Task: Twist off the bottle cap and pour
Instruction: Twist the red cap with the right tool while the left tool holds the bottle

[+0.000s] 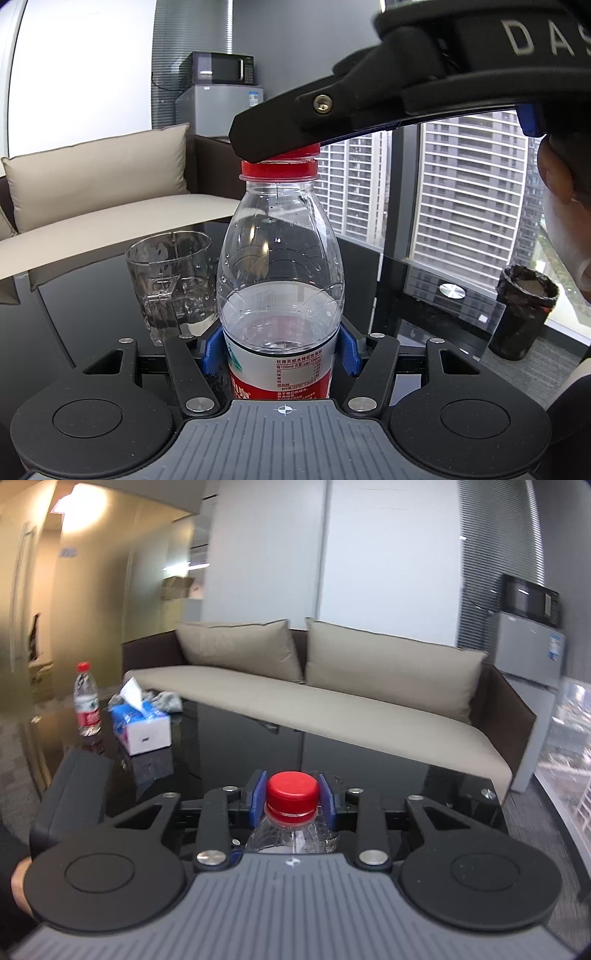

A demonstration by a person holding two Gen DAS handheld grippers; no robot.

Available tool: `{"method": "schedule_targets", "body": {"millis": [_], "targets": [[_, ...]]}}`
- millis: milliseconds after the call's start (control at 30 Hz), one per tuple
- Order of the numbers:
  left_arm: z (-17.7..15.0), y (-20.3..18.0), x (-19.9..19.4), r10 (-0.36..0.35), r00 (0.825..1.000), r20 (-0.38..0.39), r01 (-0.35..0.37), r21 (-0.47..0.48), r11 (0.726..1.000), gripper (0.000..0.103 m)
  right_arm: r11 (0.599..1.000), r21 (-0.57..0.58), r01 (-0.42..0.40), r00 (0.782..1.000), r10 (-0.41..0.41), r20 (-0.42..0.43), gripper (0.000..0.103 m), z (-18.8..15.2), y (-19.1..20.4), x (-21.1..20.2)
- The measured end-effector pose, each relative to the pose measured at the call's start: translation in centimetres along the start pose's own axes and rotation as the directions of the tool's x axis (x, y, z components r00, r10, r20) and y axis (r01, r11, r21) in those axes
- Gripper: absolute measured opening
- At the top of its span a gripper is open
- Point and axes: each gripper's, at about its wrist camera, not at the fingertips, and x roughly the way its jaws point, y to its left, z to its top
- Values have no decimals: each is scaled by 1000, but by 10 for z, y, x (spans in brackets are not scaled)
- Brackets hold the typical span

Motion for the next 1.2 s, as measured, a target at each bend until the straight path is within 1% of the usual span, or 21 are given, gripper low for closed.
{"method": "schedule_targets", "body": {"millis": [133, 233, 333, 367, 400, 433, 533, 633, 667, 700, 800, 867, 933, 1067, 1200], "targets": [[0, 2, 0, -1, 1000, -1, 1, -5, 1000, 56, 991, -57, -124, 991, 121, -54, 32, 8, -18, 3], [0, 1, 1, -1, 1000, 0, 1, -3, 1000, 56, 981, -59, -185, 979, 179, -95, 32, 14, -29, 5], [1, 1, 1, 0, 1000, 2, 0, 4, 1000, 56, 985, -32, -171, 978, 166, -123, 32, 19, -31, 5], [1, 1, 1, 0, 1000, 2, 0, 4, 1000, 56, 988, -36, -147, 982, 142, -121, 36, 19, -28, 4], [1, 1, 1, 0, 1000, 2, 0, 2, 1000, 56, 994, -43, -101, 989, 95, -112, 42, 18, -21, 3], [0, 2, 0, 0, 1000, 1, 0, -1, 1000, 56, 997, -41, -66, 993, 61, -105, 42, 17, -15, 2], [0, 2, 0, 0, 1000, 0, 0, -3, 1000, 56, 1000, 8, 6, 997, -5, -79, 42, 14, -3, 0], [0, 2, -1, 0, 1000, 0, 0, 0, 1000, 56, 999, 37, 40, 997, -38, -65, 42, 14, 3, 1], [0, 2, -1, 0, 1000, 0, 0, 0, 1000, 56, 998, 46, 53, 997, -50, -62, 40, 14, 5, 1], [0, 2, 0, 0, 1000, 0, 0, -1, 1000, 56, 997, 53, 64, 996, -61, -61, 36, 14, 6, 2], [1, 3, 0, -1, 1000, -2, 1, -3, 1000, 56, 995, 58, 78, 995, -74, -72, 33, 14, 7, 5], [1, 3, 0, -2, 1000, -2, 2, -2, 1000, 56, 996, 52, 72, 995, -68, -70, 33, 13, 6, 5], [1, 3, 1, -1, 1000, -3, 1, -3, 1000, 56, 999, 15, 51, 996, -50, -70, 33, 13, 6, 5], [1, 2, 1, 0, 1000, -3, 0, -5, 1000, 56, 999, -18, -36, 994, 34, -104, 32, 20, -5, 9], [1, 1, 2, -2, 1000, -2, 2, -2, 1000, 56, 991, -48, -123, 983, 115, -140, 32, 26, -17, 14]]}}
